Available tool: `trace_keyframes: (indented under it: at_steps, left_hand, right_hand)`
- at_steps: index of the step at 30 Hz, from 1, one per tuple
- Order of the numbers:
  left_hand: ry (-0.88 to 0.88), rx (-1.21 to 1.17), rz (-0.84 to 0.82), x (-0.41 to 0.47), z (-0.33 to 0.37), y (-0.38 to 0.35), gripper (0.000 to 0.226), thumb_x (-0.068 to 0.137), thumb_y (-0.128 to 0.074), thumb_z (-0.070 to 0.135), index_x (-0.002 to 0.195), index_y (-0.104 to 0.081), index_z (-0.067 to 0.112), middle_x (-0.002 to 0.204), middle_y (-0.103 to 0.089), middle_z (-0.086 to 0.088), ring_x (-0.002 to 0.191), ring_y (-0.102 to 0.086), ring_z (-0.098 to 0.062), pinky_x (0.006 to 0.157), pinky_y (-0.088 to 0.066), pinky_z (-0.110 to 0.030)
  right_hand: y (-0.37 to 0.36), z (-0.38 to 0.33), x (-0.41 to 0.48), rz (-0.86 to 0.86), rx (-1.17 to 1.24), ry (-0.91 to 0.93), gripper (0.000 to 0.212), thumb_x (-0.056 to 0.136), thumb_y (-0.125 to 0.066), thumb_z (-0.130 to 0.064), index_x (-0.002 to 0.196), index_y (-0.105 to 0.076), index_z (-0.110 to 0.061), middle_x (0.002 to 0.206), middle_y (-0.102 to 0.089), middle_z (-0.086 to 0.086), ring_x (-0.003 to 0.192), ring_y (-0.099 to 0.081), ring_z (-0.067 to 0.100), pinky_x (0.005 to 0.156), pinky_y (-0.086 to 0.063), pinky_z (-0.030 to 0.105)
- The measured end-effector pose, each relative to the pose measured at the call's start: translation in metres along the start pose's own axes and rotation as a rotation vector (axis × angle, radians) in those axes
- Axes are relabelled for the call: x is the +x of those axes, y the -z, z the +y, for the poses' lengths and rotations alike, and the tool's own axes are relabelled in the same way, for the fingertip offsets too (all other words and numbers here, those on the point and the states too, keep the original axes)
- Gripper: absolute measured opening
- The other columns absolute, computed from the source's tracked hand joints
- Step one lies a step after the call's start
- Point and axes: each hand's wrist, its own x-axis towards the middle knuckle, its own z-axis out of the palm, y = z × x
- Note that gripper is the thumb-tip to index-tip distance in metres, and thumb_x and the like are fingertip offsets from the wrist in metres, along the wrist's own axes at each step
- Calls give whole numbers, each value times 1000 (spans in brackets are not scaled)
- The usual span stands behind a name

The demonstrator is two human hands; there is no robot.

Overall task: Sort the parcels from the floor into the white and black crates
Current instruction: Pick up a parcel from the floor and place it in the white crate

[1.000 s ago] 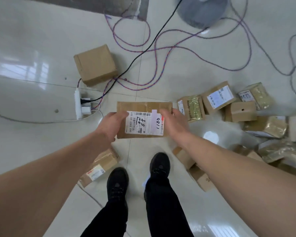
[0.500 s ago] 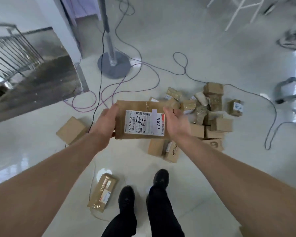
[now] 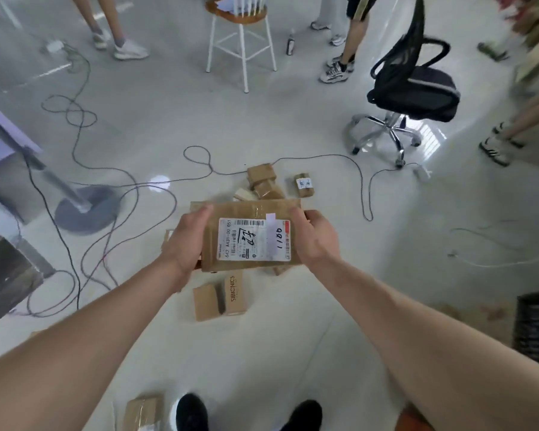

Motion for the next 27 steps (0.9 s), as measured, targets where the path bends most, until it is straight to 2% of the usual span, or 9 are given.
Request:
trace_keyframes:
  at_steps: [5,9,12,14,17,19,21,25,27]
  left_hand:
    - [-16,51,-87,-1,27,-112,82,67,-45,96,121,-66,38,113,-74,1,109,-68,-28,95,-53,-56]
    - [-72,93,-224,-18,58,-207,67,81,-43,83,113,-70,30,100,-77,1,98,-71,-25,96,-52,-50]
    - [-93,154,-341,-26,75,-273,76,71,-44,85,114,-71,30,102,-78,2,102,-72,-25,101,-50,-54]
    - [-118,190,-426,-28,85,-316,72,76,-43,85,117,-69,32,103,-78,3,104,-71,-25,100,-49,-55]
    - [-167,256,-550,-36,99,-381,69,86,-40,79,122,-65,25,103,-77,-1,98,-72,-25,86,-57,-48]
    - [-211,293,-646,-47,104,-425,56,98,-37,65,117,-66,22,93,-77,0,87,-73,-23,70,-57,-38]
    - [-231,333,-747,-59,107,-469,48,103,-35,56,111,-67,21,83,-76,3,72,-73,-17,56,-57,-32]
    - [-231,401,-955,-95,106,-541,45,104,-35,52,104,-67,21,75,-76,4,62,-73,-12,58,-57,-33]
    - [-226,433,-1050,-117,100,-572,44,106,-33,48,98,-66,21,69,-75,6,58,-71,-10,51,-57,-28]
  right_hand:
    - [119,45,8,124,40,-31,44,93,-46,-60,101,-63,-20,91,-69,-3,86,-64,19,76,-52,36]
    - [207,80,5,242,64,-57,49,95,-42,-61,100,-63,-18,86,-65,-6,79,-59,12,65,-43,31]
    - [267,108,-5,355,100,-106,52,99,-38,-62,97,-63,-17,83,-62,-6,75,-55,8,64,-40,32]
    - [303,128,-15,444,125,-141,54,100,-35,-62,93,-62,-16,83,-62,-5,75,-55,9,63,-39,31]
    - [348,157,-32,577,155,-198,60,98,-32,-68,90,-63,-16,86,-63,-2,80,-59,16,69,-44,35]
    - [377,176,-48,673,191,-240,63,96,-33,-69,93,-65,-15,88,-64,-2,85,-61,19,78,-47,39]
    - [404,196,-67,779,215,-282,63,98,-34,-66,93,-66,-13,87,-64,-1,82,-60,17,78,-45,39]
    - [445,238,-109,944,238,-400,66,100,-28,-67,94,-68,-15,88,-69,-1,82,-63,17,67,-44,35]
    - [459,261,-132,1019,234,-459,69,100,-24,-68,94,-70,-16,89,-70,-1,84,-64,18,67,-43,35]
